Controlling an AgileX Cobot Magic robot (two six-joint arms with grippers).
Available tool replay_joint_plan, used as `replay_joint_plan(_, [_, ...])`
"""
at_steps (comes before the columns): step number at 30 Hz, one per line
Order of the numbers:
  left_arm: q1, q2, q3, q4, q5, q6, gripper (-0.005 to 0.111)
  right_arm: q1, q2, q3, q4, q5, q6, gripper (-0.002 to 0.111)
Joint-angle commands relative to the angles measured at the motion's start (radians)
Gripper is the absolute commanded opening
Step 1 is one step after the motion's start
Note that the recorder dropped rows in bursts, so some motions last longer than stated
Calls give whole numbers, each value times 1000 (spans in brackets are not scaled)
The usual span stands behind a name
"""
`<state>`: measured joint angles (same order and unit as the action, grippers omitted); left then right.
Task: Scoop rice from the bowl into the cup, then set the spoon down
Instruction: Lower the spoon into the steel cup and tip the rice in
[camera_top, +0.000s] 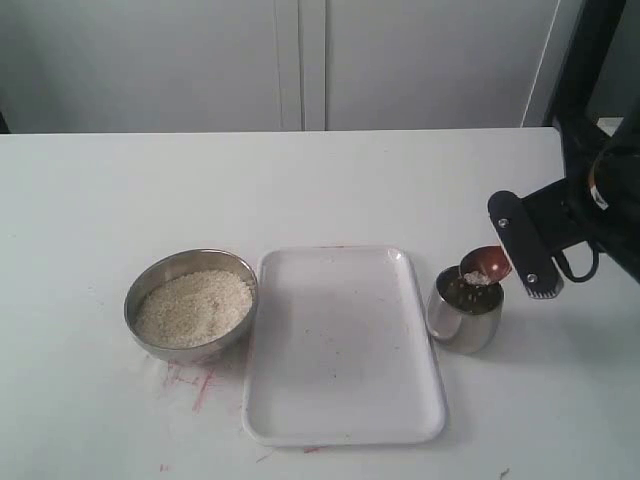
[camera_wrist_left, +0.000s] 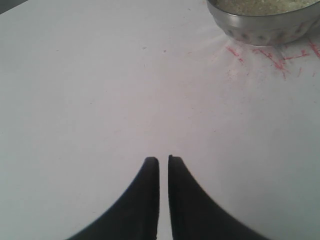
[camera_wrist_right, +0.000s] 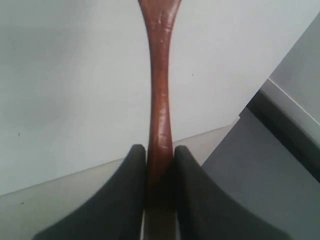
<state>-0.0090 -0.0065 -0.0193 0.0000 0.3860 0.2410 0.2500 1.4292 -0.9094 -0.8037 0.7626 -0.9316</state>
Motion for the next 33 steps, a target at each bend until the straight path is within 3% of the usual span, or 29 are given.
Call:
replay_joint_plan(1, [-4,7,9,-6,48,-6,14,-2,0,5,-13,-2,-12,0])
replay_joint_plan(7, [-4,7,9,-6,48,-6,14,4,-2,5,-18,11,-12,0])
replay_joint_plan(12, [-4,7,9,-6,48,-6,14,81,-4,5,-70,31,1,0])
replay_joint_plan(33, [-4,7,9,-6,48,-6,14,117,-23,5,-99,68,15,0])
